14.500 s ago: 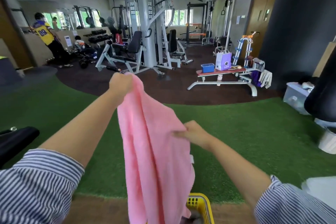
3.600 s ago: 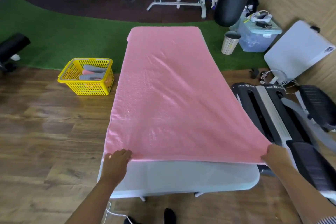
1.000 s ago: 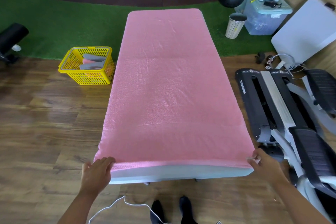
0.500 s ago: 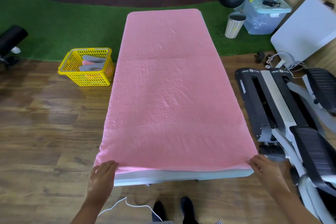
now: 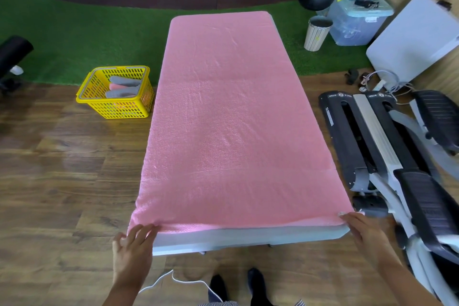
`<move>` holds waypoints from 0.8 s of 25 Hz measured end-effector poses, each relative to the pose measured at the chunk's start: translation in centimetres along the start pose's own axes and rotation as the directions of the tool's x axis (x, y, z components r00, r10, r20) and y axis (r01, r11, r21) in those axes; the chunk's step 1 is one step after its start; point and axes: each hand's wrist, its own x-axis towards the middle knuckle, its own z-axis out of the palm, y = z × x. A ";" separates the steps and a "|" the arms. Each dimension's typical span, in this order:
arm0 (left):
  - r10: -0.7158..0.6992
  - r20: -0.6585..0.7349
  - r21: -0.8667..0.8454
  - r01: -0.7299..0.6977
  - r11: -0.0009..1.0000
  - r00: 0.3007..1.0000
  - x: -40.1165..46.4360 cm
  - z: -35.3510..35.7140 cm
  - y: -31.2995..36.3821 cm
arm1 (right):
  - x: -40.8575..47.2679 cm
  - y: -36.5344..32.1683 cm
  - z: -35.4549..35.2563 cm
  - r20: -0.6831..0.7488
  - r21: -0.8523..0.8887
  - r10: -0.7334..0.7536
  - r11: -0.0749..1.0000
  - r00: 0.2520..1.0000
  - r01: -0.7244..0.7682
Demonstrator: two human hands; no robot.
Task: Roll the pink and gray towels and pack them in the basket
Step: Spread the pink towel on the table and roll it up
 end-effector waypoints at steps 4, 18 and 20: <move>-0.084 0.006 -0.046 0.084 0.995 0.996 0.5 -0.7 1.0 | -0.1 -1.1 -0.1 -0.006 0.035 0.029 0.999 1.000 -0.029; -0.150 0.114 -0.054 0.157 0.986 0.982 1.0 -1.0 -0.1 | 1.0 -3.7 -0.9 -0.026 0.105 0.099 0.990 0.995 -0.095; -0.174 0.022 -0.075 0.175 0.982 0.984 1.3 -0.7 0.3 | 1.2 -4.0 -1.1 -0.019 0.102 0.110 0.989 0.994 -0.107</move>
